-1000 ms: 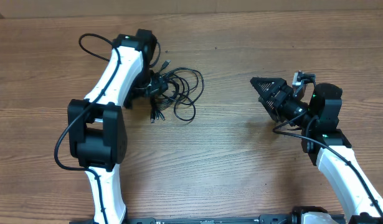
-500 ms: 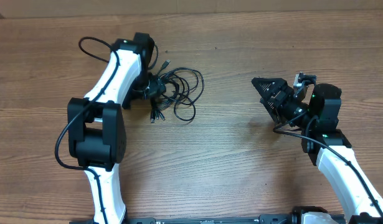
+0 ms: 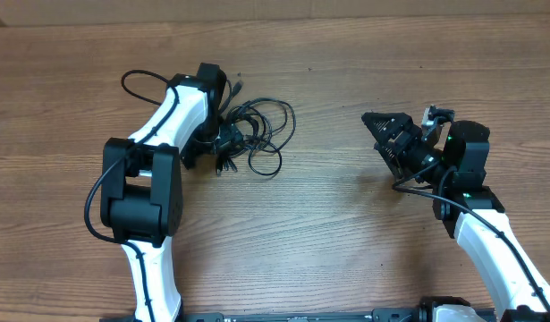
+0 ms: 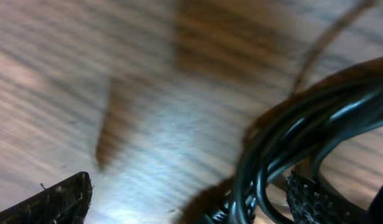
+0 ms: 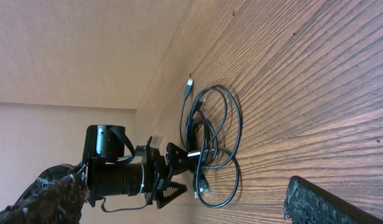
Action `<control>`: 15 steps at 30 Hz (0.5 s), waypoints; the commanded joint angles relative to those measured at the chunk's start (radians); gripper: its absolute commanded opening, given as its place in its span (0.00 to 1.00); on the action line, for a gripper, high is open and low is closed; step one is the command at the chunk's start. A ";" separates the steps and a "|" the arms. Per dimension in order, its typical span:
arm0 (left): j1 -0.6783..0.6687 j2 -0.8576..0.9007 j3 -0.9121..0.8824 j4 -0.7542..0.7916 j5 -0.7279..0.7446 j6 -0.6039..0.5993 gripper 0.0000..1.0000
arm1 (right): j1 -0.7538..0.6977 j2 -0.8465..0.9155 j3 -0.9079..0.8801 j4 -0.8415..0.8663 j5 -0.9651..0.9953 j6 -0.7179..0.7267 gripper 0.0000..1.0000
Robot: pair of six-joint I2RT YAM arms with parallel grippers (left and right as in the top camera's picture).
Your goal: Untangle cables
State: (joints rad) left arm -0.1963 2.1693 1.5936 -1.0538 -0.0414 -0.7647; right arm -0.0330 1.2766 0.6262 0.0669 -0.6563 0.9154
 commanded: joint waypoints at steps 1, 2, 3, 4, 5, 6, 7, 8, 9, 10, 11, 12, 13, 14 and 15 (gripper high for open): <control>-0.040 0.021 -0.023 0.042 -0.014 -0.026 0.74 | -0.006 -0.001 -0.004 0.005 0.010 -0.008 1.00; -0.047 0.021 -0.023 0.047 -0.013 -0.026 0.57 | -0.006 -0.001 -0.004 0.005 0.010 -0.008 1.00; -0.054 0.021 -0.023 0.053 -0.013 -0.026 0.34 | -0.006 -0.001 -0.004 0.005 0.010 -0.008 1.00; -0.060 0.021 -0.023 0.058 -0.013 -0.026 0.22 | -0.006 -0.001 -0.004 0.005 0.010 -0.008 1.00; -0.067 0.021 -0.023 0.065 -0.013 -0.026 0.07 | -0.006 -0.001 -0.004 0.005 0.010 -0.008 1.00; -0.072 0.021 -0.023 0.069 -0.014 -0.026 0.04 | -0.006 -0.001 -0.004 0.005 0.010 -0.008 1.00; -0.075 0.021 -0.023 0.071 -0.014 -0.026 0.04 | -0.006 -0.001 -0.004 0.005 0.010 -0.008 1.00; -0.079 0.021 -0.023 0.073 -0.014 -0.026 0.04 | -0.006 -0.001 -0.004 0.005 0.010 -0.008 1.00; -0.079 0.021 -0.023 0.072 -0.014 -0.025 0.05 | -0.006 -0.001 -0.004 0.005 0.009 -0.008 1.00; -0.079 0.021 -0.022 0.071 -0.014 -0.025 0.04 | -0.006 -0.001 -0.004 0.005 0.009 -0.008 1.00; -0.079 0.021 -0.022 0.069 -0.013 -0.025 0.04 | -0.006 -0.001 -0.004 0.005 0.009 -0.008 1.00; -0.077 0.021 -0.016 0.056 -0.014 -0.023 0.04 | -0.006 -0.001 -0.004 0.005 0.009 -0.008 1.00; -0.073 0.020 -0.008 0.041 -0.014 -0.020 0.04 | -0.006 -0.001 -0.004 0.005 0.009 -0.008 1.00; -0.068 0.020 0.018 0.003 -0.019 -0.020 0.04 | -0.006 -0.001 -0.004 0.006 0.009 -0.008 1.00; -0.065 0.020 0.042 -0.029 -0.025 -0.020 0.04 | -0.006 -0.001 -0.004 0.006 0.008 -0.008 1.00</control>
State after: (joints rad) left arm -0.2684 2.1696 1.5951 -1.0149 -0.0525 -0.7826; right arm -0.0330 1.2766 0.6262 0.0669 -0.6544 0.9161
